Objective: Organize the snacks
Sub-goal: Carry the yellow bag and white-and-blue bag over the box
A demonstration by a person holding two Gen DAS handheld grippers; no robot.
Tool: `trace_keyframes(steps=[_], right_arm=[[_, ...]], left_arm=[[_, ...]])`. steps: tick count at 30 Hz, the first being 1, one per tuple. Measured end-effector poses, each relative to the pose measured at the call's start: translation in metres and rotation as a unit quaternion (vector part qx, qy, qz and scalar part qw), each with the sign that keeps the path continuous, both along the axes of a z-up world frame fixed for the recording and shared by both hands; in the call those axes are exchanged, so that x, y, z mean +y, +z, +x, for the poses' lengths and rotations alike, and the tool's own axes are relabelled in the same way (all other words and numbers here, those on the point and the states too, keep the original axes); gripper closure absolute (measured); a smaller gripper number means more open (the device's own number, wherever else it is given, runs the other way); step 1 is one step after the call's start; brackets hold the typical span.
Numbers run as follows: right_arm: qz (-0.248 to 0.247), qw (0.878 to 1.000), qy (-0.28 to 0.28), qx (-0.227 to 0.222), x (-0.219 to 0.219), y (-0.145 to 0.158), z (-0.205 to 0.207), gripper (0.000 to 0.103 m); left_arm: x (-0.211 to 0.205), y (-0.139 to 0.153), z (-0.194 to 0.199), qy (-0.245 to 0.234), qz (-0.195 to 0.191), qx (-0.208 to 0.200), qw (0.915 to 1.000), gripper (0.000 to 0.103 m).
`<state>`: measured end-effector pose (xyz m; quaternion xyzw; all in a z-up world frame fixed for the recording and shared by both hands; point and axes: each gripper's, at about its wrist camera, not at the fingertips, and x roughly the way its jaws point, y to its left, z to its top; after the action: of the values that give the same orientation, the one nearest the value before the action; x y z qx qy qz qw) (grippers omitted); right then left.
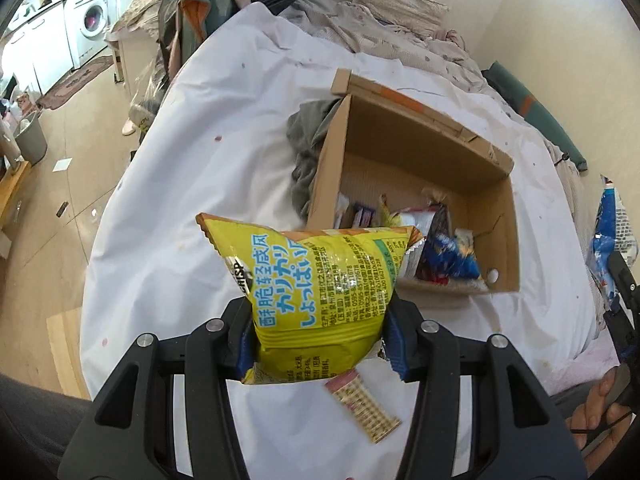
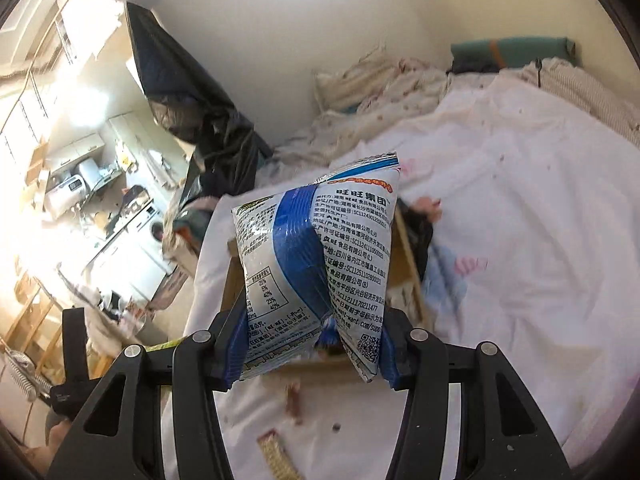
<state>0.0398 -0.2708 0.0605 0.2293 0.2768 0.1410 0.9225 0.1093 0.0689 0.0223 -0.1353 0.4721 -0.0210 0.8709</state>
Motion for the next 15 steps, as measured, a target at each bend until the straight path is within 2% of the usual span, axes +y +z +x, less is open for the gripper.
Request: trace_keyframes(steps=[3, 6, 11, 15], right_arm=[[0.008, 1.0, -0.003, -0.004, -0.007, 0.004, 0.014, 0.048], [0.032, 0.999, -0.001, -0.009, -0.014, 0.003, 0.032, 0.048], [0.016, 1.0, -0.006, -0.007, -0.017, 0.005, 0.054, 0.047], [0.001, 1.0, -0.001, 0.014, -0.01, -0.003, 0.073, 0.047]], left_arm=[[-0.005, 0.012, 0.014, -0.01, -0.004, -0.004, 0.9999, 0.056], [-0.016, 0.026, 0.03, -0.02, 0.015, -0.022, 0.9994, 0.056], [-0.033, 0.045, 0.059, -0.035, 0.028, -0.046, 0.9979, 0.056], [-0.048, 0.044, 0.077, -0.055, 0.042, -0.05, 0.9964, 0.055]])
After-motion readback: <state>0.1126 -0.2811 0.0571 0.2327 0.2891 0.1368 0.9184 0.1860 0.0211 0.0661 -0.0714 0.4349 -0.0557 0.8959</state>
